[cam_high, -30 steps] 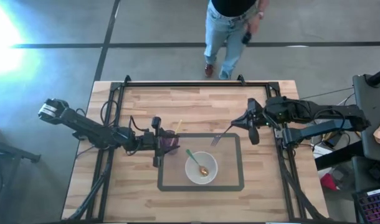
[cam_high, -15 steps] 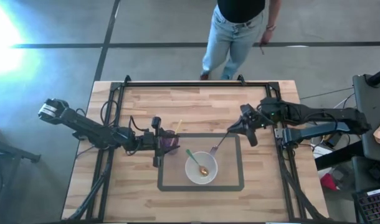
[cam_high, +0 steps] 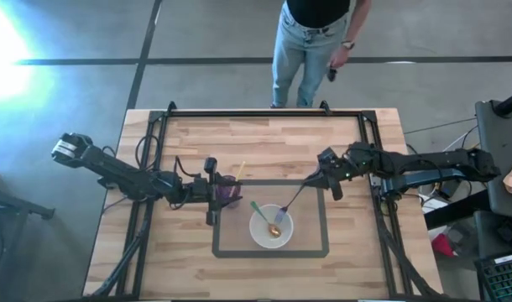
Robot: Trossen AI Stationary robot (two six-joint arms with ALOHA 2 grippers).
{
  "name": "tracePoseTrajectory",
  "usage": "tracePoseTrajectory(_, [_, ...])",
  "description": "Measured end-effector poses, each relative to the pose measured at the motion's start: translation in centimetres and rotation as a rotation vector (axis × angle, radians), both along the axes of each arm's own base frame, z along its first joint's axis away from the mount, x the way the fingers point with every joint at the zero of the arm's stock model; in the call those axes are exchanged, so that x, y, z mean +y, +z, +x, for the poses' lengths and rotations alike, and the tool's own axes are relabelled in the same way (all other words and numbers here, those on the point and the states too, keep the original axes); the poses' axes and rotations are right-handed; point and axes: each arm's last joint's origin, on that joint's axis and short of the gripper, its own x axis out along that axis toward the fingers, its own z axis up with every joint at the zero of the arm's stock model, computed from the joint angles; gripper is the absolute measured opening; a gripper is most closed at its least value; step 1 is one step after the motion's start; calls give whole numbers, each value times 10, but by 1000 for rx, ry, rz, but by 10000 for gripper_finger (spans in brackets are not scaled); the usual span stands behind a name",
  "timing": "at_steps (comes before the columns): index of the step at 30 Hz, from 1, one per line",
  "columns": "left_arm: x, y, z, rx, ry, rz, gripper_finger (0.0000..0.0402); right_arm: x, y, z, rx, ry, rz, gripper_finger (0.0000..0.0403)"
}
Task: Pick & Place Utensil
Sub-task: Put the purple fork into the white bowl on the transparent mat
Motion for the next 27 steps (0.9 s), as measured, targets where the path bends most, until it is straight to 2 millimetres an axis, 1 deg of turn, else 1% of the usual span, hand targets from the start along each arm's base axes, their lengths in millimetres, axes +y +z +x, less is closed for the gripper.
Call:
tracePoseTrajectory(8, [0,0,0,2,0,0,168,1,-36,-5,-39,-55,135,11])
tracePoseTrajectory(12, [0,0,0,1,0,0,168,4,-53,-4,-39,-77,184,11])
tracePoseTrajectory(15, [0,0,0,0,0,0,168,7,-62,0,-27,-77,200,11])
tracePoseTrajectory(19, [0,0,0,0,0,0,168,14,-69,11,8,-50,205,11])
tracePoseTrajectory(27, [0,0,0,0,0,0,168,26,-66,47,38,18,150,11])
